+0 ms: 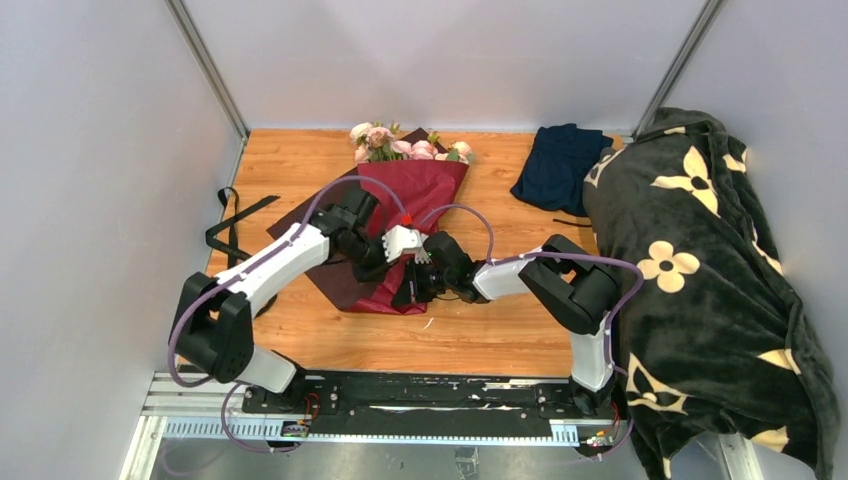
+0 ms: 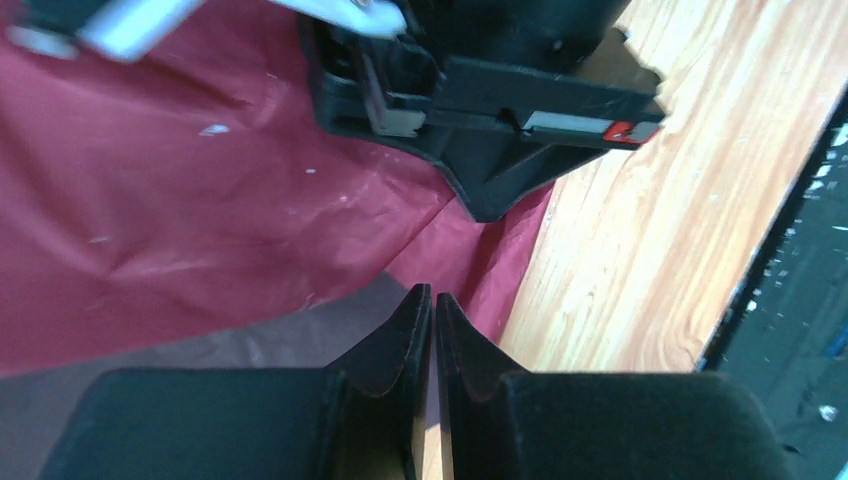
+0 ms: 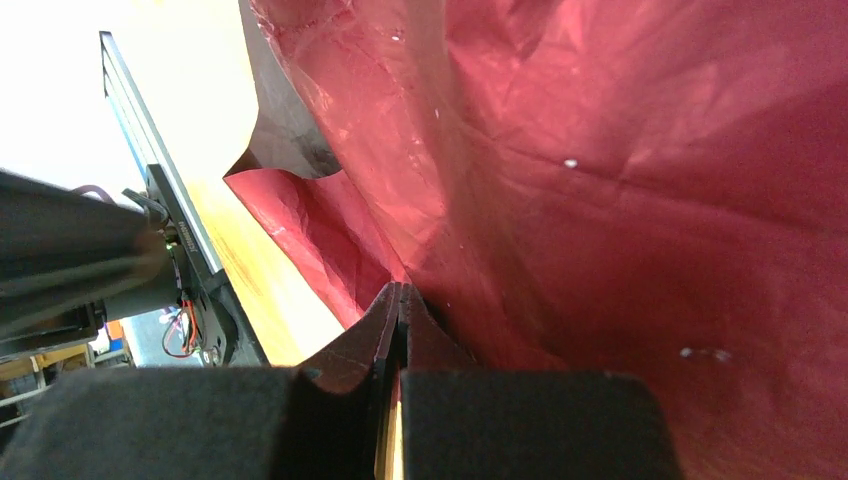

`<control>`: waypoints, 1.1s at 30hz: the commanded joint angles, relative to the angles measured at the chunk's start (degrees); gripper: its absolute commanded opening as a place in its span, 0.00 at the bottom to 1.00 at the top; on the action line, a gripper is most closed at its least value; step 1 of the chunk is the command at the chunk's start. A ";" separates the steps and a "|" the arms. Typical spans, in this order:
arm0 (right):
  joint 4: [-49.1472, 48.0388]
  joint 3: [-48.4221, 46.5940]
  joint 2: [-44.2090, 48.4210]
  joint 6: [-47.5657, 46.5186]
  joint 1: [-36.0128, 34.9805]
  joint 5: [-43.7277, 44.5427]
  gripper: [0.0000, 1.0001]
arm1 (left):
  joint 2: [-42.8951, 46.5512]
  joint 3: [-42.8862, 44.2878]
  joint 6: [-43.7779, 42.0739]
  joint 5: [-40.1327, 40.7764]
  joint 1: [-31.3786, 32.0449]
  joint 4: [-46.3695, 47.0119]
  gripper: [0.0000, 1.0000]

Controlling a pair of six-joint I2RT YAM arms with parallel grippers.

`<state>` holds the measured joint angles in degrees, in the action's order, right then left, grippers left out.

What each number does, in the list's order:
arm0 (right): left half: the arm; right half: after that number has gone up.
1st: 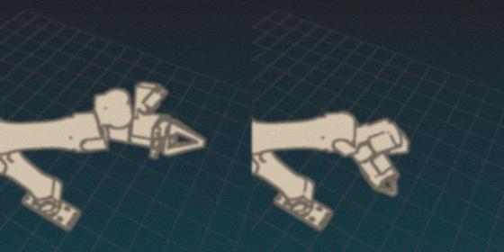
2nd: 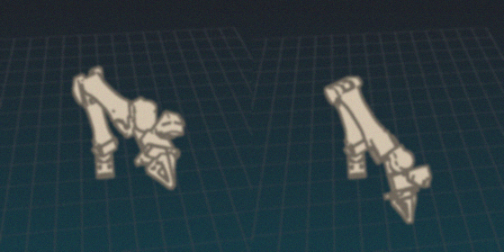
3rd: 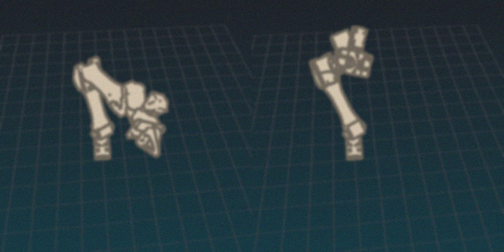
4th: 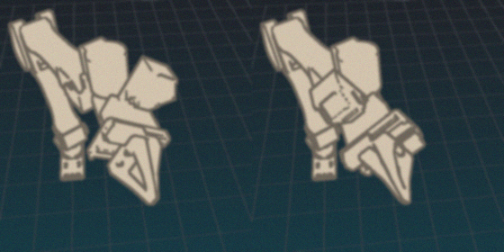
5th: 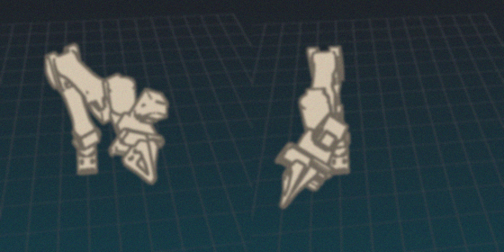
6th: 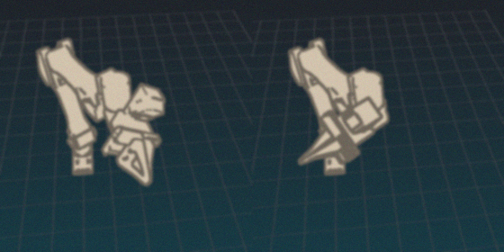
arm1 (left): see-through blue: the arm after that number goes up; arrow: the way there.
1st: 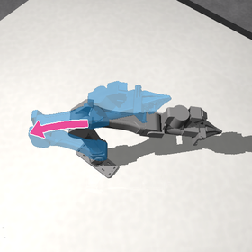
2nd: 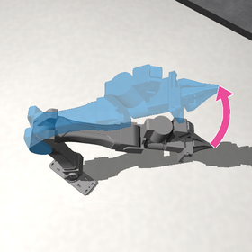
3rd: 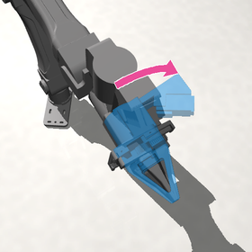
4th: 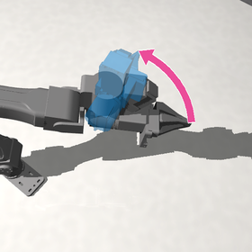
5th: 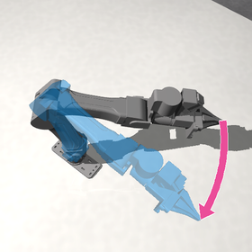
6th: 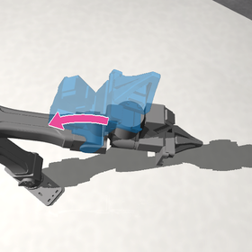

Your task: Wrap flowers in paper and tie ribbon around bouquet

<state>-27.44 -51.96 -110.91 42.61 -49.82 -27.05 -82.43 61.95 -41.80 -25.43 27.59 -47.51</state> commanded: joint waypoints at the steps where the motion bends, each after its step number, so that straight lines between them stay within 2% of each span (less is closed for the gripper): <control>1: 6.97 1.43 -3.50 -0.38 0.52 0.98 0.00 | -2.78 -9.37 2.41 1.72 1.06 12.51 0.13; 4: 6.70 1.56 -3.87 -0.01 0.52 0.79 0.00 | -3.45 -13.56 -0.64 1.67 1.10 16.75 0.15; 7: 6.98 1.77 -3.75 0.16 0.52 1.04 0.00 | -3.86 -16.01 -5.08 1.51 1.45 15.90 0.16; 13: 8.62 1.37 -3.47 -0.61 0.52 1.30 0.00 | -3.25 -18.89 -17.20 2.26 1.58 5.06 0.14; 19: 9.16 1.18 -3.41 -0.84 0.59 1.38 0.00 | -2.60 -22.90 -24.30 9.26 1.59 1.04 0.14; 23: 9.51 1.00 -3.72 -0.99 0.60 1.30 0.00 | 1.31 -25.36 -25.11 10.68 2.09 -0.22 0.14; 29: 9.69 0.45 -4.28 -1.08 0.59 0.99 0.00 | 8.13 -26.86 -26.11 17.78 2.07 -1.88 0.14; 31: 9.77 0.16 -4.43 -1.05 0.59 0.86 0.00 | 7.95 -21.61 -22.63 13.95 1.27 -4.08 0.13; 33: 10.01 -0.12 -4.40 -1.09 0.60 0.77 0.00 | 6.83 -14.01 -17.48 5.73 -1.21 -5.71 0.14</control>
<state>-26.48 -52.93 -111.66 43.70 -49.47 -28.49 -74.65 38.00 -65.87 -13.02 28.97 -47.00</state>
